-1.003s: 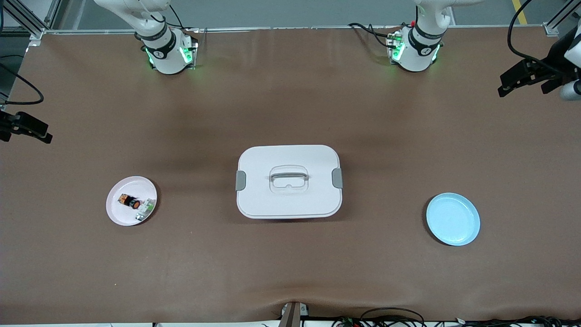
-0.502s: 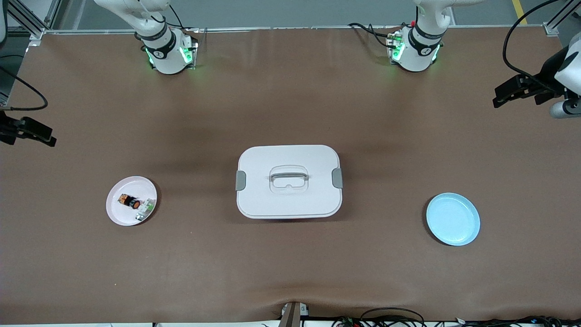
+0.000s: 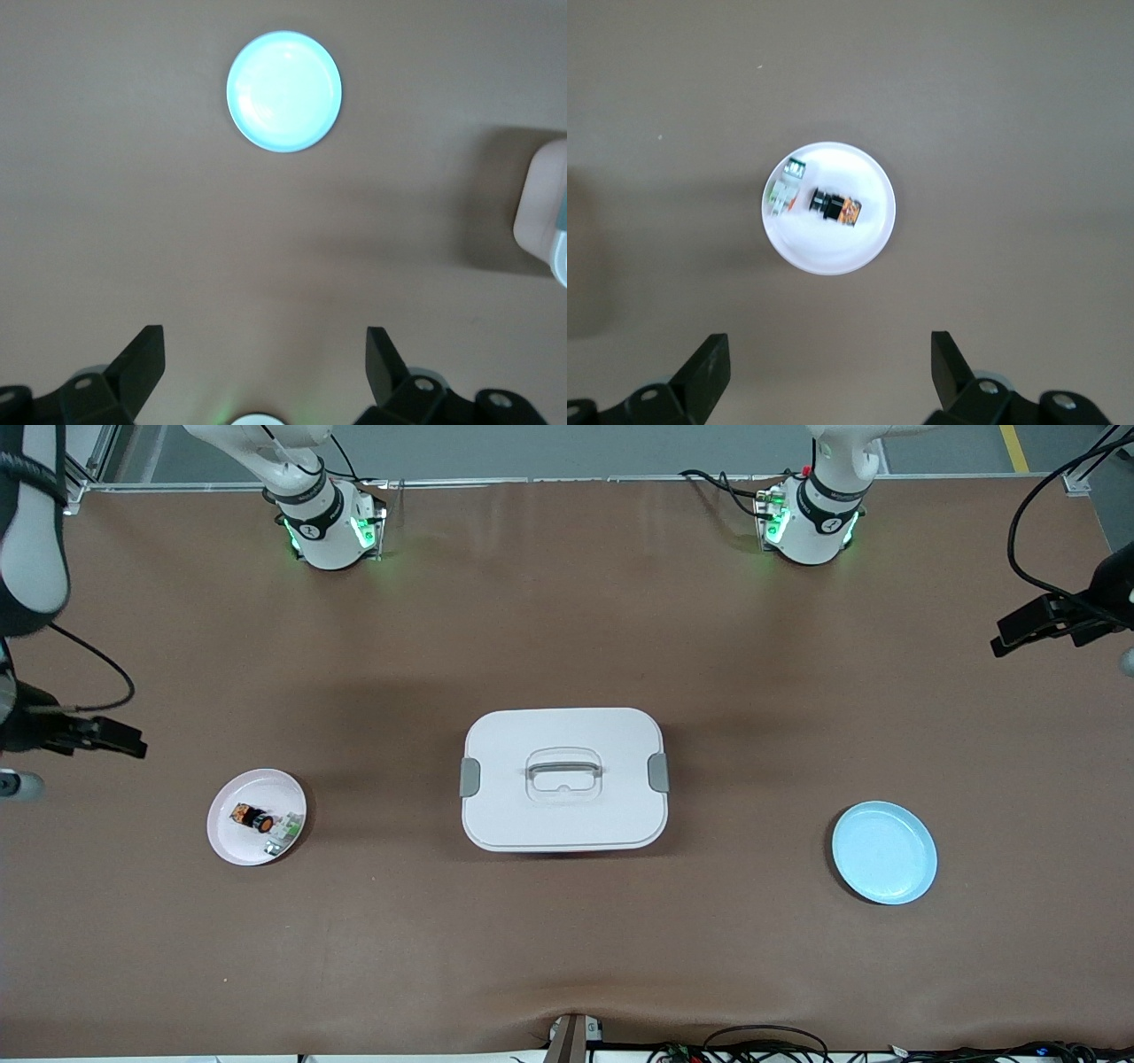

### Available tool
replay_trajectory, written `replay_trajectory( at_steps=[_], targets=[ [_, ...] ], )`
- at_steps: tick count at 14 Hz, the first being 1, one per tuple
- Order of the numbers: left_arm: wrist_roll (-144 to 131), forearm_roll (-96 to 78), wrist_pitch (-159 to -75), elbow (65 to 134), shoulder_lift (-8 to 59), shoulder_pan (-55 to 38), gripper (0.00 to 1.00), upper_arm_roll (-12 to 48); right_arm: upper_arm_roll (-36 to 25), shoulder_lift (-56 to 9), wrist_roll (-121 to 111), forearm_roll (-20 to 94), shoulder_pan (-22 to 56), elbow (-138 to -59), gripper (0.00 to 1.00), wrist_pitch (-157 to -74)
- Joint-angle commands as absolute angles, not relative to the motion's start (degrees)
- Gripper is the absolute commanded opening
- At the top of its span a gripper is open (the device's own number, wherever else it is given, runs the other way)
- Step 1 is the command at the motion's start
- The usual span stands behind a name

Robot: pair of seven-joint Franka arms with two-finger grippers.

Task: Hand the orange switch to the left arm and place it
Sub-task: 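Move the right gripper toward the white plate with the switch, then lower the right gripper onto the orange switch while the left gripper approaches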

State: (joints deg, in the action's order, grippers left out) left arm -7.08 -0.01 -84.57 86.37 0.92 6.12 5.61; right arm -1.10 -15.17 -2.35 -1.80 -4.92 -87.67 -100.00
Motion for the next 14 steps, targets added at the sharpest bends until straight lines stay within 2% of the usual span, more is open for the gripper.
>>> replay_trajectory(
  at_steps=[1, 9, 14],
  targets=[
    [-7.47, 0.35, -86.83, 85.78, 3.42, 5.98, 1.00, 5.71, -0.88, -20.29, 1.13, -1.23, -5.27, -86.57, 1.00, -103.78],
    [-9.49, 0.44, -96.06, 85.61, 10.63, 5.71, 1.00, 5.71, -0.97, -30.57, 5.01, 4.66, -6.50, -86.66, 1.00, -112.23],
    [-10.63, 0.53, -97.29, 85.25, 12.39, 5.10, 1.00, 5.71, -0.97, -35.15, 5.01, 5.27, -8.43, -89.38, 1.00, -120.84]
  ],
)
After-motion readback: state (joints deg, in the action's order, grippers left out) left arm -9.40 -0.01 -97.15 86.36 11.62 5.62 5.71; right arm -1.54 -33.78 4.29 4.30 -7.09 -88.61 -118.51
